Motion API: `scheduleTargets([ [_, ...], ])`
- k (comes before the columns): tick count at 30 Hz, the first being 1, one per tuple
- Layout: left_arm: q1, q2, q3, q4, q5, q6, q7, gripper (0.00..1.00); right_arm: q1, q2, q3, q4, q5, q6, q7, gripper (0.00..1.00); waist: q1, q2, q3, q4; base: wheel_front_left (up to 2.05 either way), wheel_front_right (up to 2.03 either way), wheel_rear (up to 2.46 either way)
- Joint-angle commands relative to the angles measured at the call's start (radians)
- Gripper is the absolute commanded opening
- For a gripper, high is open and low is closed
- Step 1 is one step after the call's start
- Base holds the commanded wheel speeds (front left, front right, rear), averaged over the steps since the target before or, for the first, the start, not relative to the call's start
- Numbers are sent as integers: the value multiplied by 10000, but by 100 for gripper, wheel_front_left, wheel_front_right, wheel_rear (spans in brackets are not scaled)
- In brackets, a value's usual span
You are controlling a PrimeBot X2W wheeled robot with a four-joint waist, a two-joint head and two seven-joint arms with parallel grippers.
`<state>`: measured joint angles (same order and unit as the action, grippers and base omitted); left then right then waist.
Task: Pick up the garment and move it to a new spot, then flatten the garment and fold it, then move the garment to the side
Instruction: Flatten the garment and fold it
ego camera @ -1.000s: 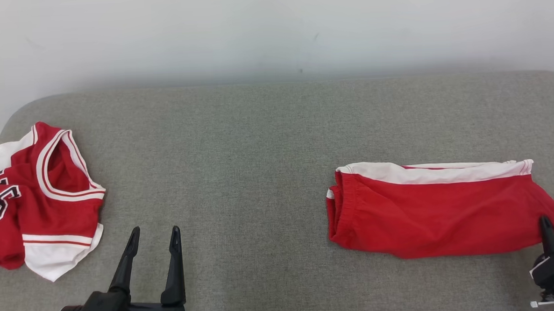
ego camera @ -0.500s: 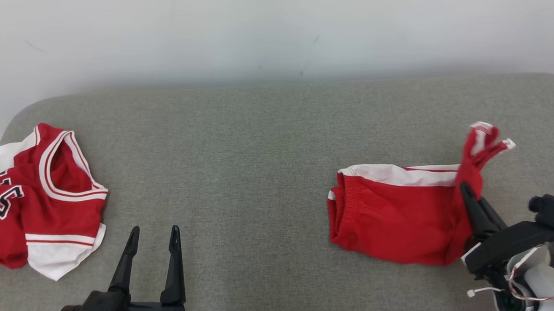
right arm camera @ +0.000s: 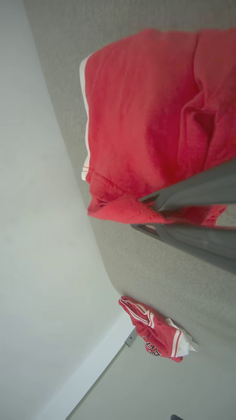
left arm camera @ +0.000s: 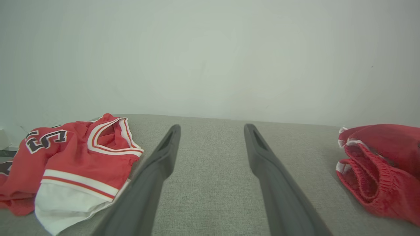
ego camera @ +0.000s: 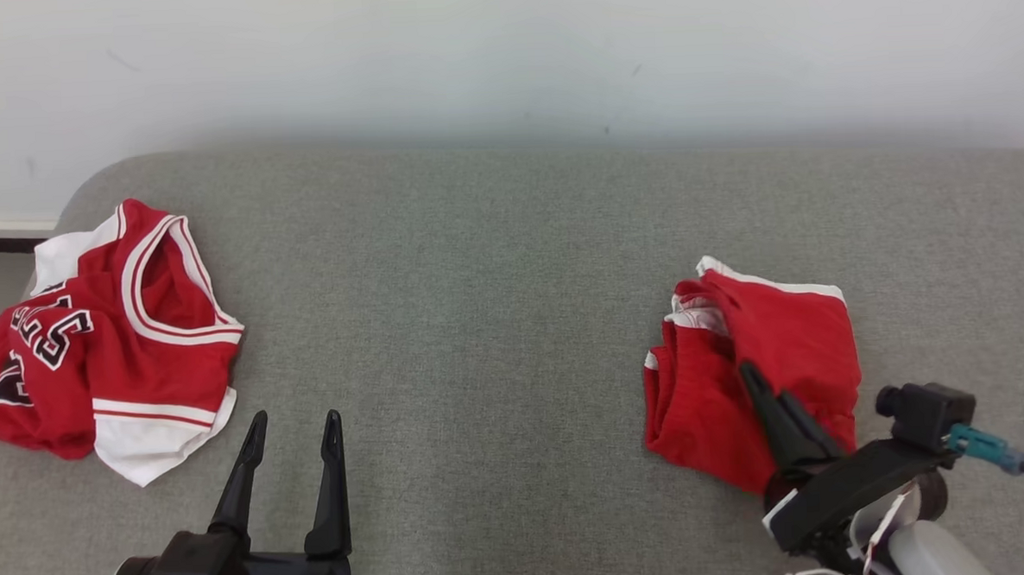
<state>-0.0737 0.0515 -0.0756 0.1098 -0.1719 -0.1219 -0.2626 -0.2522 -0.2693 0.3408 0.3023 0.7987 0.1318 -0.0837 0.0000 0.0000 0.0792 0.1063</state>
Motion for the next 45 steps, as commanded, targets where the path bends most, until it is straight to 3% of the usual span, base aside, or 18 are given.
scheduleTargets([
  [1,-121,-19,-39,-25,-25,61,-33,100,218,186,-10,-102,-260,-23,168,0,0,0,105,103,0,0,0],
  [9,-244,-17,-160,-5,-139,146,-33,100,686,1059,27,9,-796,-23,610,0,0,0,297,256,0,0,0],
  [14,-297,-19,-192,28,-169,153,-33,100,716,1245,-16,302,-883,-23,652,0,0,0,349,271,0,0,0],
  [15,-303,-19,-186,33,-166,165,-33,100,683,1277,-20,357,-912,-23,619,9,0,0,350,263,0,0,0],
  [17,-295,-17,-166,43,-153,180,-33,100,613,1349,8,411,-914,-23,511,100,0,0,349,230,0,0,0],
  [27,14,-19,52,84,6,141,-33,100,533,572,-45,-438,-1033,-23,-863,100,0,0,89,-124,0,0,0],
  [39,240,27,353,58,394,93,-33,100,1058,-17,-2106,-577,-2082,-23,-1651,100,0,0,-194,-334,0,0,0],
  [40,262,50,370,70,445,84,-33,100,1113,-24,-2229,-542,-2217,-23,-1671,87,0,0,-206,-336,0,0,0],
  [41,291,55,383,81,457,81,-33,100,1165,-48,-2320,-496,-2355,-23,-1700,33,0,0,-217,-336,0,0,0],
  [42,319,73,403,89,490,73,-33,100,1217,-80,-2386,-437,-2503,-23,-1713,0,0,0,-227,-332,0,0,0],
  [45,347,94,505,84,562,49,-33,100,1212,-29,-2547,-216,-2713,-23,-1752,0,0,0,-235,-310,0,0,0],
])
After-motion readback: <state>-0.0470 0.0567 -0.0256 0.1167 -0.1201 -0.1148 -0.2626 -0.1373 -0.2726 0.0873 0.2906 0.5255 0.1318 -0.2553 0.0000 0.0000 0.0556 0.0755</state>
